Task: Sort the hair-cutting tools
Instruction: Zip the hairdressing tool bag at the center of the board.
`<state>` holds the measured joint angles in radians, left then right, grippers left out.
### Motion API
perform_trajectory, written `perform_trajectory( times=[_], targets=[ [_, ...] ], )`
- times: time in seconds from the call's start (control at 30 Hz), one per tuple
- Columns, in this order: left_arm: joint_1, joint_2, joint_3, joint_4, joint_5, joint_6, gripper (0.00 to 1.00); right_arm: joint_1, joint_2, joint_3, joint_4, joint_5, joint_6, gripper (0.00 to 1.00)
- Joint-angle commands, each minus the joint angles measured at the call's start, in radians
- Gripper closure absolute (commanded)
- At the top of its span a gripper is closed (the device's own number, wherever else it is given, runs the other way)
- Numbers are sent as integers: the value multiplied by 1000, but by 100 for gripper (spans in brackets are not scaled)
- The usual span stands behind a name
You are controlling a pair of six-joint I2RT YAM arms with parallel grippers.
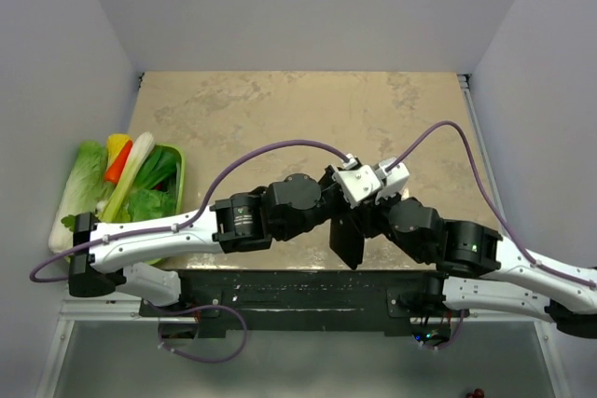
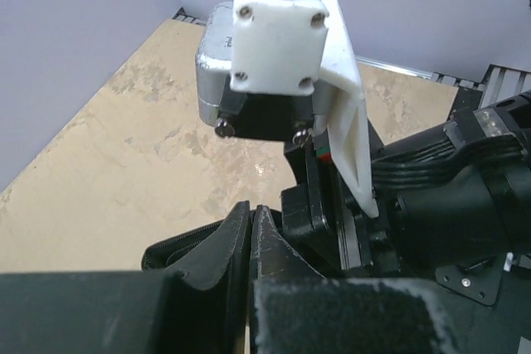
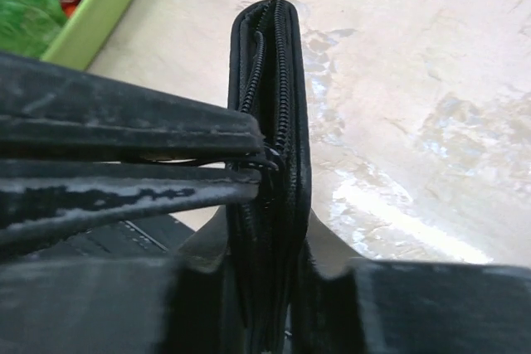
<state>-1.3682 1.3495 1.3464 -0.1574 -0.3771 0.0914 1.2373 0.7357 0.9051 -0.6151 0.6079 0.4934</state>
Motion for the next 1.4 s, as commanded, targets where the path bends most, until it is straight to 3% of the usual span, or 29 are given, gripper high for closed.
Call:
perform_trajectory(
  times=[0.0,0.17,0.3,0.53,1.37],
  targets=[
    [-19,-118,53,173,-12,4,100,-1,-45,-15,-44,21,33,100],
    [-14,-150,23,159,-74,-2,100,-1,-108,9,-61,-54,-25,100],
    [17,-167,-13,163,-135,-1,100,-1,-110,28,-26,-204,-90,100],
    [182,-199,-33,176,-74,-19,100,-1,-30,60,-12,-450,-174,100],
    [397,-326,-415,174,-85,-266,100,-1,-45,164,-81,-359,-185,100]
  ],
)
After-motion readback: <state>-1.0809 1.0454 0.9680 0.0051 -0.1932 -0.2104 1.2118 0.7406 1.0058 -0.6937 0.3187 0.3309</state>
